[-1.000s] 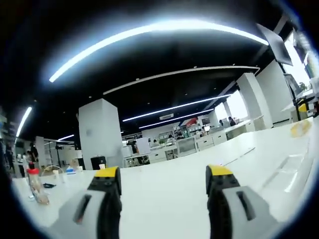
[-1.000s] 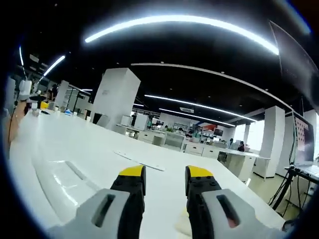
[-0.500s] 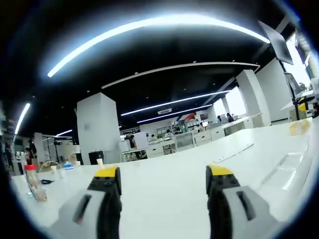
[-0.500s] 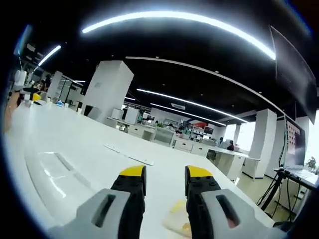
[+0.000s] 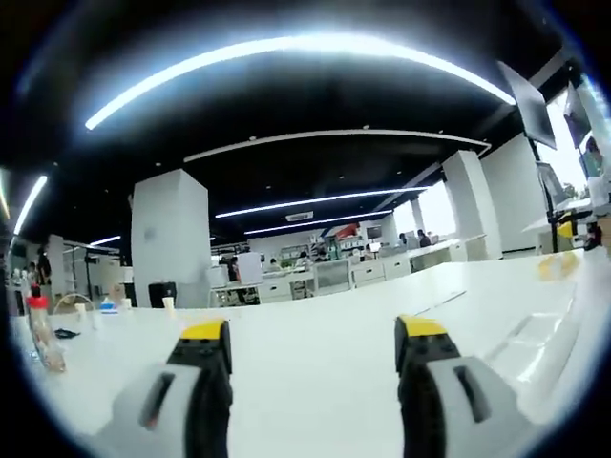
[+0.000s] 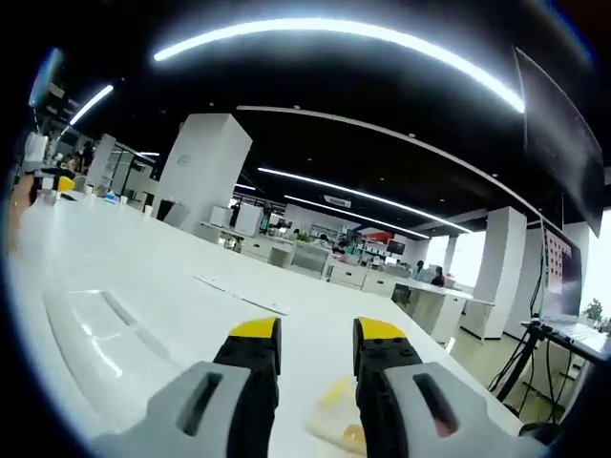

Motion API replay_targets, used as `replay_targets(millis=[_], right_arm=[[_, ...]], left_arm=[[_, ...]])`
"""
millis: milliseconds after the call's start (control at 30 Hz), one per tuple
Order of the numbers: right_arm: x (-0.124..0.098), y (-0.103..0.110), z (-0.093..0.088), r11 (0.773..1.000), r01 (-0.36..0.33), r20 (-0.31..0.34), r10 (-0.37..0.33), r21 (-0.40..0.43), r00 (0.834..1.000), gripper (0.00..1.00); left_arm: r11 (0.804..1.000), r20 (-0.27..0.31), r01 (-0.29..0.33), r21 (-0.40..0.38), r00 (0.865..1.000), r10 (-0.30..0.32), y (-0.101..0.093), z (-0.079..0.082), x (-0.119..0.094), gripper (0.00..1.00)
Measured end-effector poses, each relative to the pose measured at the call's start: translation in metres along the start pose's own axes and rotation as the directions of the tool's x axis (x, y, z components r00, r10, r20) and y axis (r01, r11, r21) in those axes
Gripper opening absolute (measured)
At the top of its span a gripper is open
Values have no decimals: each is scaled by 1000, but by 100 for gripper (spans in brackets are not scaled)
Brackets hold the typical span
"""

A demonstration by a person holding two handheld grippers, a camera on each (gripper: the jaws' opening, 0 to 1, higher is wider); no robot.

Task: Snap each plastic latch of the storage box into its locked position after aligning the lid with the box until every specified latch is closed and the lid sits flush.

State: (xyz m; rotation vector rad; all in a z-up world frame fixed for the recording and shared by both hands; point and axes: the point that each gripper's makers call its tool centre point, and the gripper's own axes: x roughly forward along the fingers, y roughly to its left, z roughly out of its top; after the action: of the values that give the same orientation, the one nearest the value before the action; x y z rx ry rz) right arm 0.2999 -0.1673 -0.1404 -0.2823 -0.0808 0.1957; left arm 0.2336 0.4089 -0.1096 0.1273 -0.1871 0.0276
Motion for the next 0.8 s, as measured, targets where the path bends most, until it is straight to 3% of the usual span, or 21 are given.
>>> replay_targets(millis=[167, 500, 733, 800], right_arm=[[-1, -3, 0, 1000, 10, -5, -10, -9, 1000, 30], [-9, -1, 13, 999, -38, 29, 37, 25, 999, 29], [-16, -14, 31, 1000, -17, 60, 16, 26, 998, 29], [-19, -20, 32, 1000, -8, 56, 7, 17, 998, 29]], left_arm=[[1000, 9, 17, 8, 1000, -17, -9, 8, 2, 70], [997, -10, 44, 60, 999, -43, -26, 17, 10, 68], [990, -11, 114, 89, 994, -113, -53, 31, 20, 68], [983, 2, 165, 75, 986, -166, -71, 39, 25, 68]])
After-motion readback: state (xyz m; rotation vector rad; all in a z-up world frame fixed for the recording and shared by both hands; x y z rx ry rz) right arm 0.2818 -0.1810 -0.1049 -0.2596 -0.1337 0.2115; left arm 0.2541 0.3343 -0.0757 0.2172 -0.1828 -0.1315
